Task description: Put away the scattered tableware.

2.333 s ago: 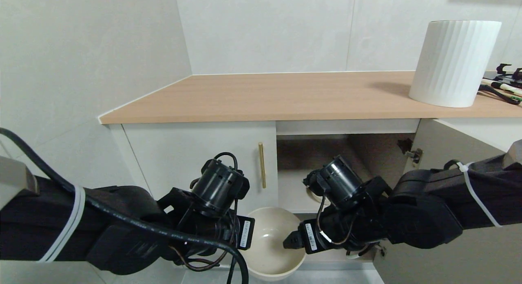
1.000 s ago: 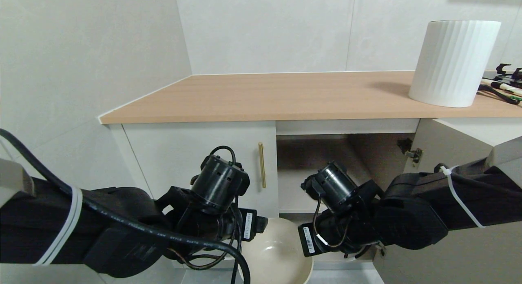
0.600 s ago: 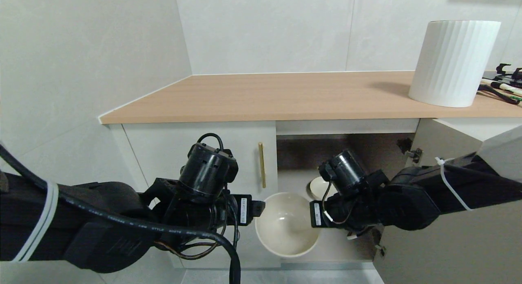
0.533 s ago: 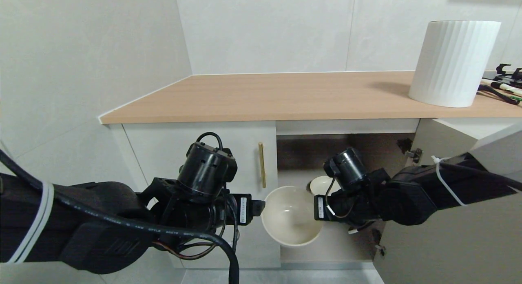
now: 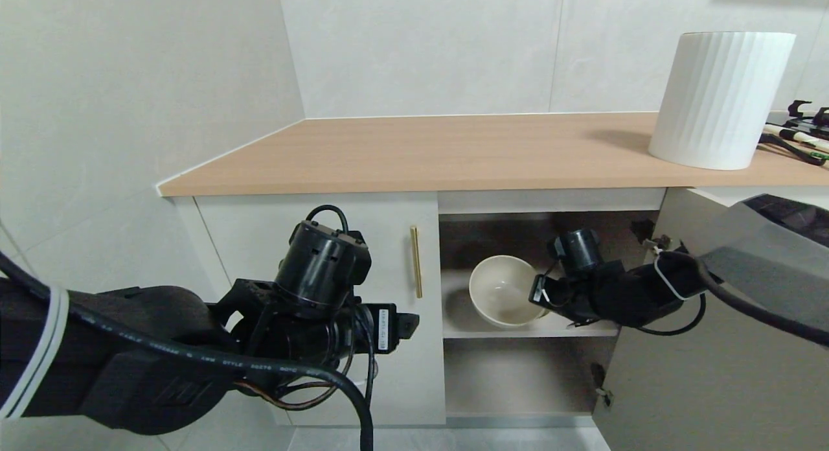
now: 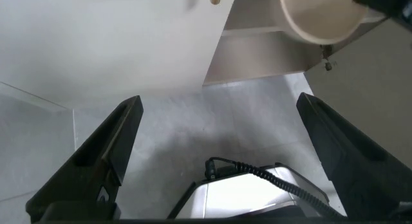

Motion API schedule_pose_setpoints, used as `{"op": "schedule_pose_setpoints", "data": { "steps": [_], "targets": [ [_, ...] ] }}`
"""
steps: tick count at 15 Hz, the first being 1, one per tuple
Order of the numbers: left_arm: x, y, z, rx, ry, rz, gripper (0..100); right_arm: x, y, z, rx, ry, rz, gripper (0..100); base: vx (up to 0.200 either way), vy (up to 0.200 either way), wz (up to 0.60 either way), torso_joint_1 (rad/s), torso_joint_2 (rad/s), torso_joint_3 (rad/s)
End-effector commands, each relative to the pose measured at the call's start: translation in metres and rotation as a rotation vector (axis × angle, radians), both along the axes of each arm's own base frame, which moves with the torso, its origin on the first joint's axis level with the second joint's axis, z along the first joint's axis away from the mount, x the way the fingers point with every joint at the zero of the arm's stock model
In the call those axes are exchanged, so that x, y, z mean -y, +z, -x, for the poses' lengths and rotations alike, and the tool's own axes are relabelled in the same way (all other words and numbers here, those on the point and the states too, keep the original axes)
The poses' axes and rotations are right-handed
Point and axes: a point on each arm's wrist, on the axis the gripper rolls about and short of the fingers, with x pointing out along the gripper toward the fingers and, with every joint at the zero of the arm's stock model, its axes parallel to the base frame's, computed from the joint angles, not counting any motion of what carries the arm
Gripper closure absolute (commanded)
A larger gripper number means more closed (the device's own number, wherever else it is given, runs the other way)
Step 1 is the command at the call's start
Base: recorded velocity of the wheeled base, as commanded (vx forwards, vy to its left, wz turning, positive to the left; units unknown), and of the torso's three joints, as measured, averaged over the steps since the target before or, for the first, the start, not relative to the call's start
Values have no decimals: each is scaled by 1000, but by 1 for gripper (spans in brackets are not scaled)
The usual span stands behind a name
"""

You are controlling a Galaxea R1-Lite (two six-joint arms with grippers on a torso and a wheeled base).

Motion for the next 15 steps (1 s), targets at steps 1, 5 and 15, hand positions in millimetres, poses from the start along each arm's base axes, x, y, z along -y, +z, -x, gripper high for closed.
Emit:
{"op": "schedule_pose_setpoints", "data": {
  "steps": [1, 5, 15],
  "targets": [
    [0, 1, 0, 3, 0, 2, 0, 12, -18, -21, -7, -50, 7, 100, 0, 0, 0, 0, 0, 0],
    [0, 0, 0, 1, 2, 1, 0, 25, -32, -47, 19, -125, 31, 100, 0, 0, 0, 0, 0, 0],
    [0, 0, 0, -1, 2, 2, 0, 25, -40, -54, 23, -143, 49, 100, 0, 0, 0, 0, 0, 0]
  ]
}}
